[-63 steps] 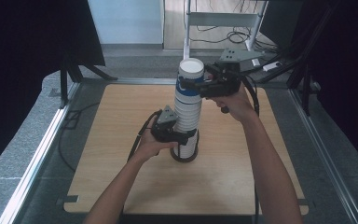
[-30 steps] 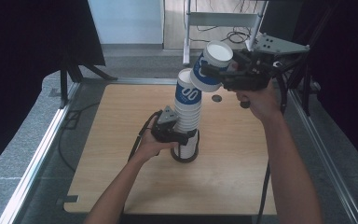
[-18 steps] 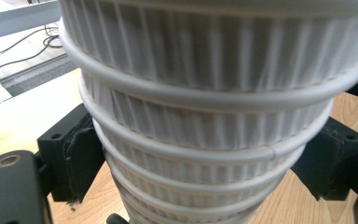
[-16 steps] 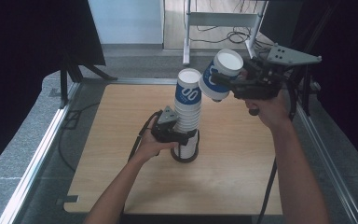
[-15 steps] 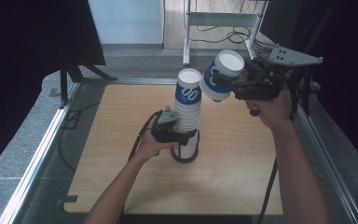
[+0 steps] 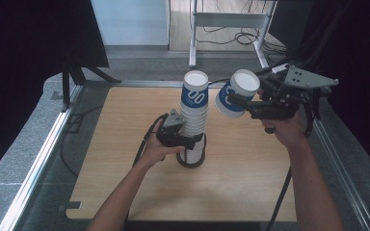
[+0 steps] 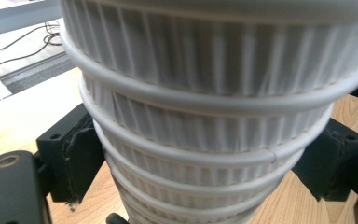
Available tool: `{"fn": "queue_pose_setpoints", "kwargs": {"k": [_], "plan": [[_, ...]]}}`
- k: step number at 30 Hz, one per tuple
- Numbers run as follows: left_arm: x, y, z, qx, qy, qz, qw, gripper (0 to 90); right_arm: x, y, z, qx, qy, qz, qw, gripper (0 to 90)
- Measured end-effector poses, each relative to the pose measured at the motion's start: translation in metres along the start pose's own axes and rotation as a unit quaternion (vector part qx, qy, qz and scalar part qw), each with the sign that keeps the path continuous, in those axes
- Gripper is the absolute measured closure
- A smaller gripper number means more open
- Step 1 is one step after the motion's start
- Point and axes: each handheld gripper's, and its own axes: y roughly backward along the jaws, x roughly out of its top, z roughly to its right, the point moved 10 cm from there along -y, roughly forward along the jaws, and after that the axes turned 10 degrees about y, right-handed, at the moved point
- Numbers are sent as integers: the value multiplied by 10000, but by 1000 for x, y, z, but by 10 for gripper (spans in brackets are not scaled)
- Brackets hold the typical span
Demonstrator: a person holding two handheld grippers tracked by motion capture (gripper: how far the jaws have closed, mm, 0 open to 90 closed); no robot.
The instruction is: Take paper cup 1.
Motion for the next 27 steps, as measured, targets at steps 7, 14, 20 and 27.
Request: {"fn": "queue_pose_setpoints", "kwargs": {"k": [7, 14, 20, 27], "plan": [[1, 0, 0, 20, 26, 12, 10000, 124, -17, 1, -9, 85, 0, -51, 10000, 269], [1, 2, 1, -10, 66, -29, 10000, 113, -35, -1, -16, 168, -78, -109, 9998, 269], [3, 8, 1, 3, 83, 48, 10000, 100, -48, -1, -21, 207, -78, -171, 9996, 268], [2, 12, 2, 45, 41, 85, 9999, 97, -58, -1, -23, 198, -135, -166, 9996, 268]]}}
